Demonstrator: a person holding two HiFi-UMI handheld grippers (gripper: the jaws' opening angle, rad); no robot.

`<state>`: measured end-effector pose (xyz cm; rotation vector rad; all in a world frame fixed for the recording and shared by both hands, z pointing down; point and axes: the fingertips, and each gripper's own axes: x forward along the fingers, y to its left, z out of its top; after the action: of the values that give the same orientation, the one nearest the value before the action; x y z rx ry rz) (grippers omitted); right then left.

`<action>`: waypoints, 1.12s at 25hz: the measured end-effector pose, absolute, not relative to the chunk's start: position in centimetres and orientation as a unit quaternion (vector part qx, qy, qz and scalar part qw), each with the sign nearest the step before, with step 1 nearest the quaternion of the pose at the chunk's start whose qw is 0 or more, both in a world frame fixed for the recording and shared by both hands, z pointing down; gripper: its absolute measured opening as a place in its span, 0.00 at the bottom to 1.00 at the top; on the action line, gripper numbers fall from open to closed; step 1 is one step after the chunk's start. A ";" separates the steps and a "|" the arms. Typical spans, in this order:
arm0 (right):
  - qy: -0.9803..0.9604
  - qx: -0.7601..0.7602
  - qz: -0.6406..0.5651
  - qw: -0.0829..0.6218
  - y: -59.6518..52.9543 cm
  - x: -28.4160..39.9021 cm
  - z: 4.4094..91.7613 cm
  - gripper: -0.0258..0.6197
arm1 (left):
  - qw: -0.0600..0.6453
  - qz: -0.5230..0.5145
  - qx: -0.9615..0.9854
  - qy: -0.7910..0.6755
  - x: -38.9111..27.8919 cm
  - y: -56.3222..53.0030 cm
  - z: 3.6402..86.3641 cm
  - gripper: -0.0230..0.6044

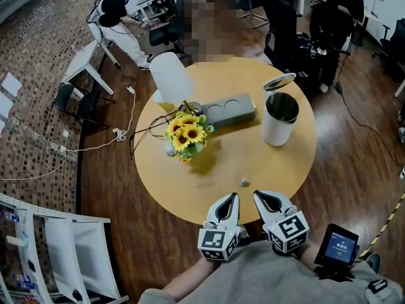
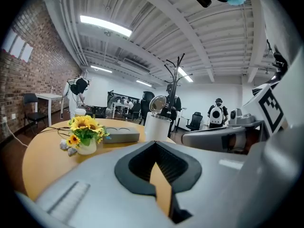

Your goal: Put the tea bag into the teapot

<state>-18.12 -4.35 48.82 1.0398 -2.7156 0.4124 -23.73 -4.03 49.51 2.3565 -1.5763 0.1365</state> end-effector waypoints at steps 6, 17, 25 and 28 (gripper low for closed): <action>-0.922 0.339 0.155 0.106 -7.8 -17.3 50.5 0.05 | 0.162 0.070 0.812 -0.556 -22.6 -7.3 52.1 0.04; -0.907 0.318 0.218 0.168 -10.9 -17.5 59.8 0.05 | 0.235 0.138 0.784 -0.558 -22.6 -9.7 61.8 0.04; -0.885 0.313 0.279 0.203 -11.6 -18.2 67.2 0.05 | 0.286 0.183 0.769 -0.542 -22.9 -10.4 69.1 0.04; -0.879 0.318 0.290 0.207 -11.7 -18.2 67.9 0.05 | 0.287 0.199 0.767 -0.539 -23.4 -10.6 70.2 0.04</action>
<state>-18.22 -11.72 67.93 0.8858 -2.4472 0.8067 -23.40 -10.64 70.20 2.0493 -1.4389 0.5308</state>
